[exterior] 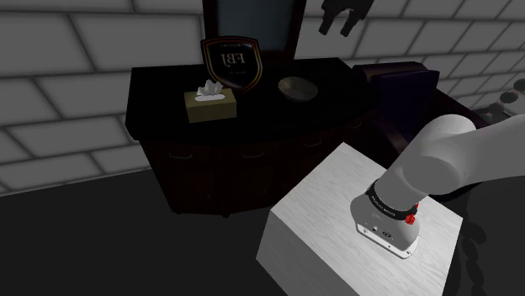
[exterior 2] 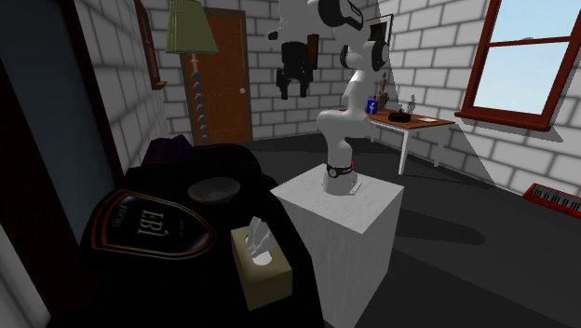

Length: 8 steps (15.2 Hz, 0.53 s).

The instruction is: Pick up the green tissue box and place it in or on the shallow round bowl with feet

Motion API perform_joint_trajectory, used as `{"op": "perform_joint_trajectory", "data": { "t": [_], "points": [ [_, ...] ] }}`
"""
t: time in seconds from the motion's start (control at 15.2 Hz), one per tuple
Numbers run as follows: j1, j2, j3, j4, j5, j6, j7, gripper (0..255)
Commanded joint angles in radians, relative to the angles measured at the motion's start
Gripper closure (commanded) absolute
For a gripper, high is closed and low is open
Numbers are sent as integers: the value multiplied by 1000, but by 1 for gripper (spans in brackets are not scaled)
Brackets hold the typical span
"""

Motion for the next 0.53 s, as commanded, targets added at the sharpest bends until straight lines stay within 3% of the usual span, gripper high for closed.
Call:
{"op": "perform_joint_trajectory", "data": {
  "t": [0.0,0.46],
  "points": [
    [0,0,0,0,0,0,0,0],
    [-10,67,137,-119,82,254,234,0]
  ]
}}
